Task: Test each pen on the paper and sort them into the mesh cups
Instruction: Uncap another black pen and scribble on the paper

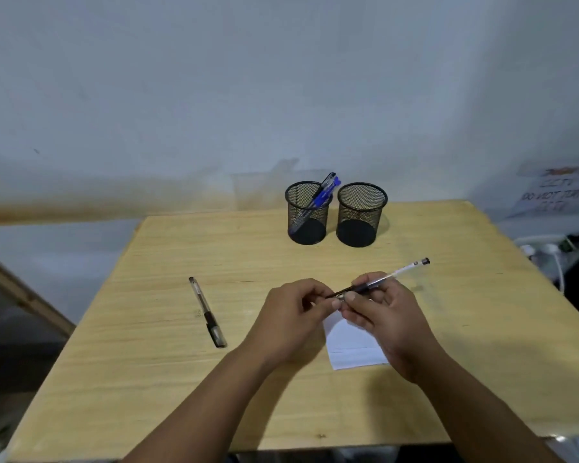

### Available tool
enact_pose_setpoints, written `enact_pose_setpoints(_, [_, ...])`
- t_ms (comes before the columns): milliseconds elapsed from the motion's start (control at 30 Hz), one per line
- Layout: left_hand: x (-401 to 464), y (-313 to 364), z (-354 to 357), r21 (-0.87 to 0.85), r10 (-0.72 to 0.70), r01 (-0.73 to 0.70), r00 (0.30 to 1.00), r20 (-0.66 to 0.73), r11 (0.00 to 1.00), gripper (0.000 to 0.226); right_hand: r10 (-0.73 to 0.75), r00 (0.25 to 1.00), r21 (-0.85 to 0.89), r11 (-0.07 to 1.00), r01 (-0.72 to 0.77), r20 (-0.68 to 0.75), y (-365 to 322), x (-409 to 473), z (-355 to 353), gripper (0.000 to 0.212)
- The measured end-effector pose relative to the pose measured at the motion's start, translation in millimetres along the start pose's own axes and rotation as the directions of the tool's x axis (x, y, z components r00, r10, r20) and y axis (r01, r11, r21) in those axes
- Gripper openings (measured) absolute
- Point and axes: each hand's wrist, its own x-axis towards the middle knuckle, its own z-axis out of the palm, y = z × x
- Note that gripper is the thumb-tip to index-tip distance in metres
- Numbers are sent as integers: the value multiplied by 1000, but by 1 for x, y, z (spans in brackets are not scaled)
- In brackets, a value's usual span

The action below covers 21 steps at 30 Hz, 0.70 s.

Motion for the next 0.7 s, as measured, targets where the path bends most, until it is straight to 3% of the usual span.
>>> enact_pose_setpoints(200, [0, 8, 2, -46, 29, -28, 999, 33, 999, 9, -21, 999, 36, 999, 19, 35, 4, -6, -6, 12])
enact_pose_setpoints(567, [1, 11, -2, 73, 85, -90, 994, 71, 993, 16, -156, 988, -8, 988, 156, -3, 13, -9, -5, 9])
enact_pose_setpoints(700, [0, -4, -17, 74, -22, 17, 997, 67, 997, 18, -180, 983, -19, 984, 180, -35, 12, -9, -17, 16])
